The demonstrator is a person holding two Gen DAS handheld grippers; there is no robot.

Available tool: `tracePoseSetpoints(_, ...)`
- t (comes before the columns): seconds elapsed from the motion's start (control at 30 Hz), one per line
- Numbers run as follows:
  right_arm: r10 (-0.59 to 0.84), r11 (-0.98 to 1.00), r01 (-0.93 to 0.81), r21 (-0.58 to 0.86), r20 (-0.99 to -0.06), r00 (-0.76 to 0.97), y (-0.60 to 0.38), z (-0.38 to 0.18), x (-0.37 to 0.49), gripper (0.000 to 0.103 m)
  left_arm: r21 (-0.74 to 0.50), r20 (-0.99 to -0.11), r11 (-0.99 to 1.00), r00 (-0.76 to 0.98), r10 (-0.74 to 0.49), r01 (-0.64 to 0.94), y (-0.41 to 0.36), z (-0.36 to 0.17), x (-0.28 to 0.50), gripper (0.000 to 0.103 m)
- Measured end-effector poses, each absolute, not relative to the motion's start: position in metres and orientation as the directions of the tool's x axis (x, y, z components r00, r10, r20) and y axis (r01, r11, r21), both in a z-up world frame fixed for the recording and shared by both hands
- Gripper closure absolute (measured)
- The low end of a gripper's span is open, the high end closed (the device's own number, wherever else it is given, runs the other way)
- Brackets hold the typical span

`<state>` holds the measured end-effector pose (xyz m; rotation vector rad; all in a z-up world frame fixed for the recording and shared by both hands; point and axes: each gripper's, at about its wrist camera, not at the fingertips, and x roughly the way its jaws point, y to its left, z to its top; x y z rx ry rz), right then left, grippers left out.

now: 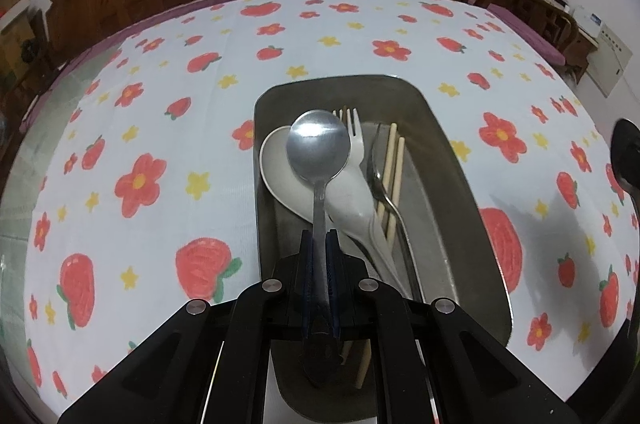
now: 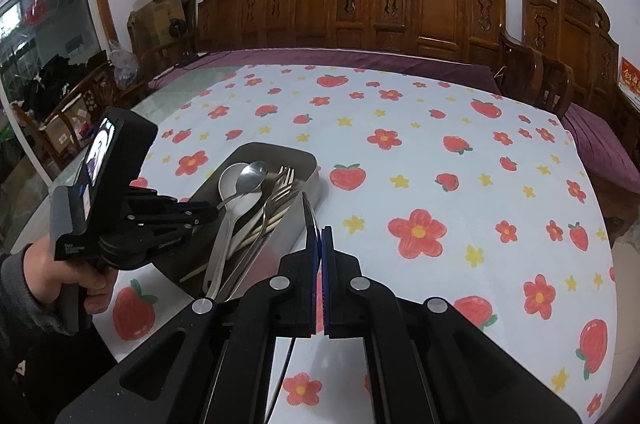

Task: Organize utensils
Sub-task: 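Lower the steel spoon into the tray and open the left gripper, then lower the second steel spoon into the tray and open the right gripper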

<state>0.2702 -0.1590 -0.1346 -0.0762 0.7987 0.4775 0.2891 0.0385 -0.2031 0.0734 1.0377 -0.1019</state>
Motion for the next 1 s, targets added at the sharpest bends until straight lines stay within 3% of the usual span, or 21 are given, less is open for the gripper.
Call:
tracePoseSetpoints(0.17,0.383,0.891,-0.440,0.113,-0.707,0.594,-0.158,-0.136,0.270,0.100,0.010,-0.859,0.992,0.509,-0.057,0.128,0.038,-0.199,0.287,0.096)
tracePoseSetpoints(0.47,0.409,0.877,-0.465,0.123,-0.699,0.587,-0.139,-0.131,0.273,0.100,0.013,-0.802,0.992,0.594,-0.064,0.123,0.049,-0.161,0.260,0.072)
tracePoseSetpoints(0.57,0.421,0.870,-0.476,0.129,-0.696,0.582,-0.129,-0.128,0.276,0.100,0.022,-0.784,0.994,0.618,-0.050,0.108,0.056,-0.149,0.251,0.071)
tracePoseSetpoints(0.63,0.427,0.865,-0.484,0.129,-0.695,0.578,-0.120,-0.127,0.278,0.100,0.030,-0.778,0.995,0.627,-0.037,0.095,0.062,-0.142,0.246,0.057)
tracePoseSetpoints(0.67,0.430,0.863,-0.488,0.130,-0.695,0.576,-0.116,-0.126,0.279,0.100,0.032,-0.773,0.995,0.634,-0.034,0.093,0.065,-0.138,0.244,0.044)
tracePoseSetpoints(0.8,0.440,0.856,-0.500,0.134,-0.697,0.567,-0.101,-0.125,0.284,0.101,0.052,-0.751,0.996,0.660,-0.009,0.073,0.078,-0.127,0.236,0.029)
tracePoseSetpoints(1.0,0.453,0.843,-0.521,0.135,-0.699,0.553,-0.079,-0.123,0.293,0.101,0.047,-0.722,0.997,0.692,-0.010,0.064,0.092,-0.112,0.228,0.014)
